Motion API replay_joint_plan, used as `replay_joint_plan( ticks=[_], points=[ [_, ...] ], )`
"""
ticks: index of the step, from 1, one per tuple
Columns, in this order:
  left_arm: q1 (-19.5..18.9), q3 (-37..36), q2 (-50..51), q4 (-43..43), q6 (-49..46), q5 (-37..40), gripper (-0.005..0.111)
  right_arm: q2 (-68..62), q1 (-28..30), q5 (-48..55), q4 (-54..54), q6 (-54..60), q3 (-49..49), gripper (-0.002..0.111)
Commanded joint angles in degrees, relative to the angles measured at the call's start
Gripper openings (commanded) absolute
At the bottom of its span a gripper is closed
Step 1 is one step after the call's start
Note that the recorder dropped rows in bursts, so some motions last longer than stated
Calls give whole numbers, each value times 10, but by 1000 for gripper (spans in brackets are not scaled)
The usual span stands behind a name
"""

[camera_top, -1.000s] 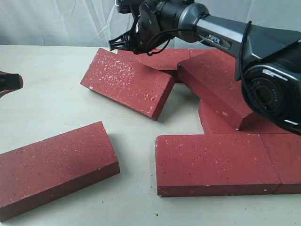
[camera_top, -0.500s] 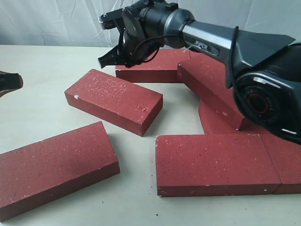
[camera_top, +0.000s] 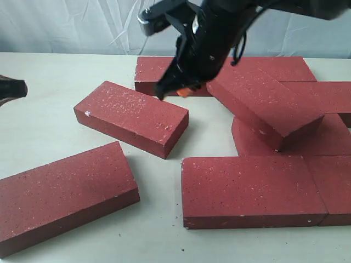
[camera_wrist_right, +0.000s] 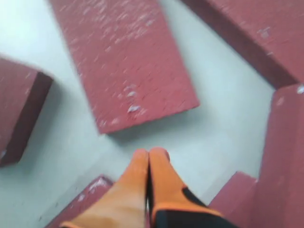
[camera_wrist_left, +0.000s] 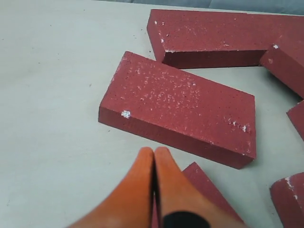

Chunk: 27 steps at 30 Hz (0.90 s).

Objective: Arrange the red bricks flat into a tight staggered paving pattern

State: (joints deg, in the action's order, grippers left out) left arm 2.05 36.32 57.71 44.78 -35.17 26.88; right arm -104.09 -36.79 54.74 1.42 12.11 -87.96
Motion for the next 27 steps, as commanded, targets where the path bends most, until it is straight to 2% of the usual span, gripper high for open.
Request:
replay_joint_plan(
  ticks=[1,6,8,9,12,13,17,21,27],
  points=[
    [-1,96,115,-13,3,50,0,76,22,-3,43,73,105,-1],
    [-1,210,282,-52,6,80,0,120,28,-16,85,106,177,-1],
    [-1,250,338,-122,41,83,0,123,28,-32,124,141,197,-1],
    [-1,277,370,-171,89,88,0,120,28,-42,141,157,203,-1],
    [-1,335,435,-285,171,113,0,89,28,-69,149,156,200,-1],
    [-1,348,450,-299,184,119,0,72,28,-80,145,149,195,-1],
    [-1,434,532,-299,187,137,0,-57,28,-23,80,102,87,-1],
    [-1,494,595,-293,187,152,0,-130,28,-6,54,88,8,-1],
    [-1,524,657,-246,182,149,0,-179,28,-18,41,88,-9,-1]
  ],
)
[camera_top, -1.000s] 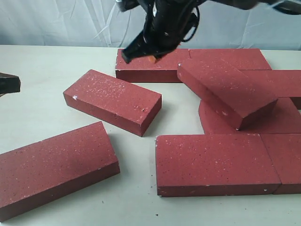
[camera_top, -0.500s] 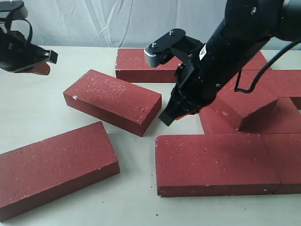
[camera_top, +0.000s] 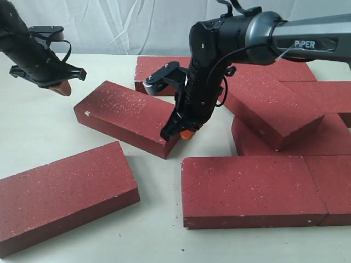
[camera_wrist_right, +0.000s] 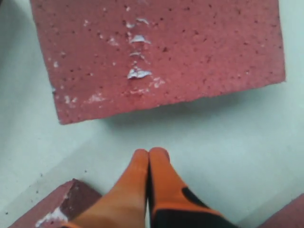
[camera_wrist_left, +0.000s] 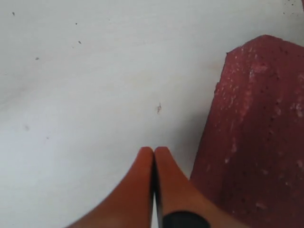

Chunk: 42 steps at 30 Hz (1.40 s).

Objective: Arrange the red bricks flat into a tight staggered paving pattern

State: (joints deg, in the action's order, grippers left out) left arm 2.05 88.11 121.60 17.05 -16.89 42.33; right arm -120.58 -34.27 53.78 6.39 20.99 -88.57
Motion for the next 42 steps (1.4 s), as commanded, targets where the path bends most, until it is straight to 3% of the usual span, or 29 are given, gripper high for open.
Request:
replay_joint_plan(
  ticks=[1,6,10,17,22,26,32,42],
  points=[
    [-1,6,26,39,-1,-5,0,-18,3,-15,-13,-2,-3,-1],
    [9,6,33,64,-2,4,0,-32,4,-51,-21,-3,-3,-1],
    [24,6,33,103,-56,36,0,-32,22,-112,-24,-26,-4,-1],
    [23,-2,15,54,-40,92,0,-32,85,-176,-27,-45,-4,-1],
    [23,-10,5,61,-41,82,0,-24,95,-174,-31,-45,-4,-1],
    [22,-10,3,61,-41,86,0,7,94,-107,-7,-43,-7,-1],
    [20,-10,2,59,-34,78,0,26,52,12,186,218,-9,-1],
    [20,-10,2,60,-22,60,0,-43,16,-94,172,218,-9,-1]
  ],
)
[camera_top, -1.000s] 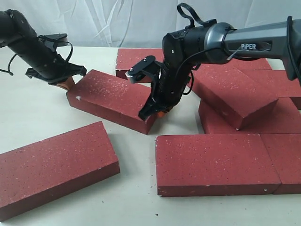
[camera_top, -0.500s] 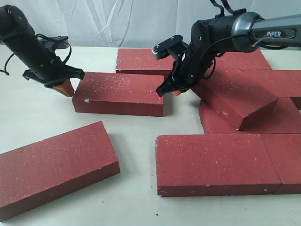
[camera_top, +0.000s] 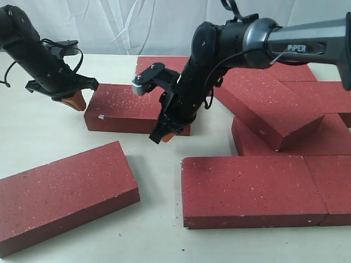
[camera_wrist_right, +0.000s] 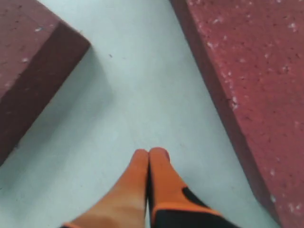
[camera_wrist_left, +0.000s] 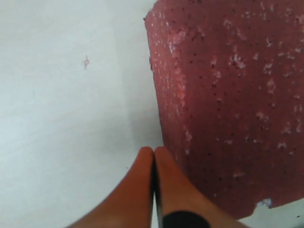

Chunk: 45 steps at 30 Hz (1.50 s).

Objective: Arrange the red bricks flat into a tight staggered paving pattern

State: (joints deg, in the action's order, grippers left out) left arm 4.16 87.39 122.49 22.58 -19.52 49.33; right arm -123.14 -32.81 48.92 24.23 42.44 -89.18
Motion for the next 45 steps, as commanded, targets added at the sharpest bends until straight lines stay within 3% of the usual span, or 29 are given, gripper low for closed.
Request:
replay_joint_plan(
  ticks=[1,18,45],
  points=[
    [-1,-3,-7,5,4,-12,0,-19,2,-55,-8,4,-3,-1],
    [26,-3,23,56,-18,-34,0,-24,2,-165,-78,-39,-3,-1],
    [65,-3,23,90,-33,-83,0,-24,37,-114,-173,-142,-3,-1]
  ],
)
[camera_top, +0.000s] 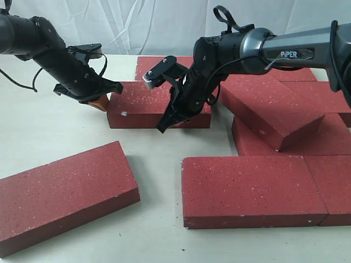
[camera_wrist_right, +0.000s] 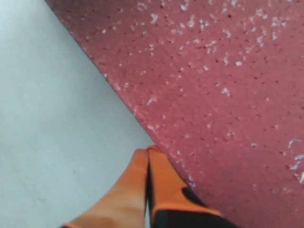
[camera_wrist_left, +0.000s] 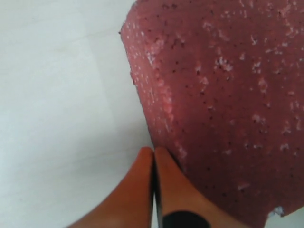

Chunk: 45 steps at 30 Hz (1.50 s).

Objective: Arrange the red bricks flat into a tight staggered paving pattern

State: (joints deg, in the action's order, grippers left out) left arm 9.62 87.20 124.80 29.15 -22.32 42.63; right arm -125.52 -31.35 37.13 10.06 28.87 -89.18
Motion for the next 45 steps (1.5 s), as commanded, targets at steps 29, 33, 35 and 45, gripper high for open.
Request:
replay_joint_plan(
  ticks=[29,33,35,45],
  points=[
    [40,-1,-1,9,-8,-67,0,8,22,26,-60,-24,-2,-1],
    [29,-1,-9,6,-8,-63,0,7,22,17,-72,-37,-3,-1],
    [26,-1,-16,2,-8,-61,0,10,22,28,-72,-37,-3,-1],
    [26,-1,-20,6,-8,-46,0,70,22,88,-8,-34,-3,-1]
  ],
)
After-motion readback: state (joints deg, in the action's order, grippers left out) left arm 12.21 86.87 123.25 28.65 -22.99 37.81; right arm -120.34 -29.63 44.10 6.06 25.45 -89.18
